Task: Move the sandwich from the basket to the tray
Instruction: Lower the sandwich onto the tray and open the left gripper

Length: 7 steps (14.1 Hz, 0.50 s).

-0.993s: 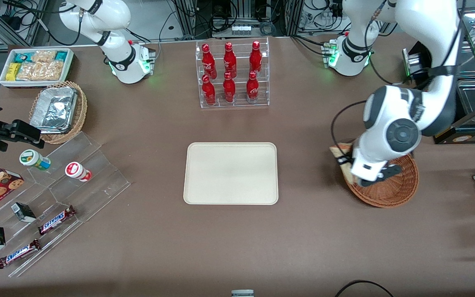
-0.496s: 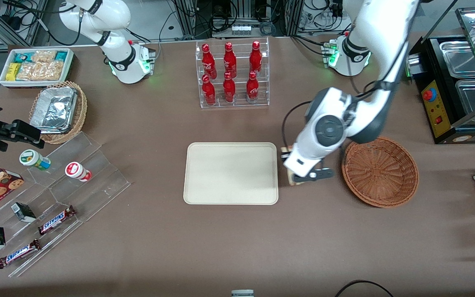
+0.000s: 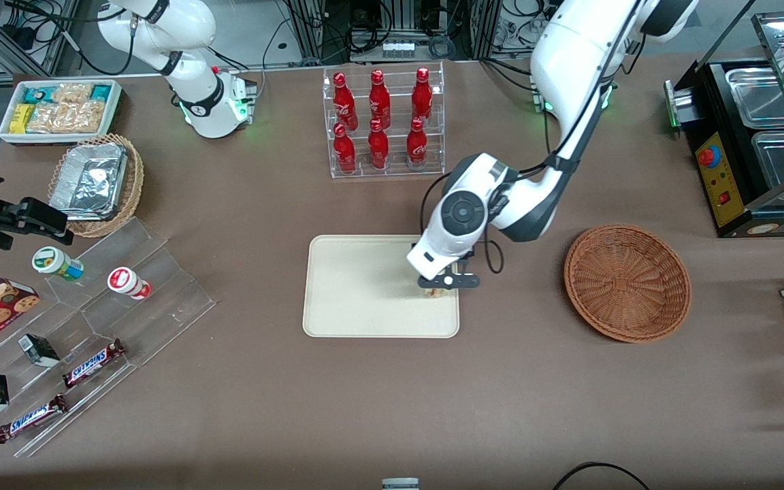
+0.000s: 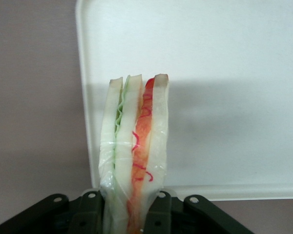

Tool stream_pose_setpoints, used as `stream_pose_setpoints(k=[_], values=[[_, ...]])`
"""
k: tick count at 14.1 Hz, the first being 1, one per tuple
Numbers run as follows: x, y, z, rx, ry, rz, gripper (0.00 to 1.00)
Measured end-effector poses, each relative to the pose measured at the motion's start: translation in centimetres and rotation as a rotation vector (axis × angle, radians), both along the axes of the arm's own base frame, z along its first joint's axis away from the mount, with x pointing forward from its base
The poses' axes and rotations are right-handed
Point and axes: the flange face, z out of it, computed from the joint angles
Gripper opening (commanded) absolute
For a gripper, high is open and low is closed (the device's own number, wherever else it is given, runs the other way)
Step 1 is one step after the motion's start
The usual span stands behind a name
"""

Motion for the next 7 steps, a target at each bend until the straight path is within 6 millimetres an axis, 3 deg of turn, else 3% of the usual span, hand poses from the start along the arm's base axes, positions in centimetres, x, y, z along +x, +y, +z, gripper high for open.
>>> stream_pose_setpoints(k=[3,7], values=[[0.4,-1.9,-0.4,-0.012,-0.018,-0.046,0.30],[-1.0,-3.1,-3.0,0.013,0.005,-0.085,0.33]])
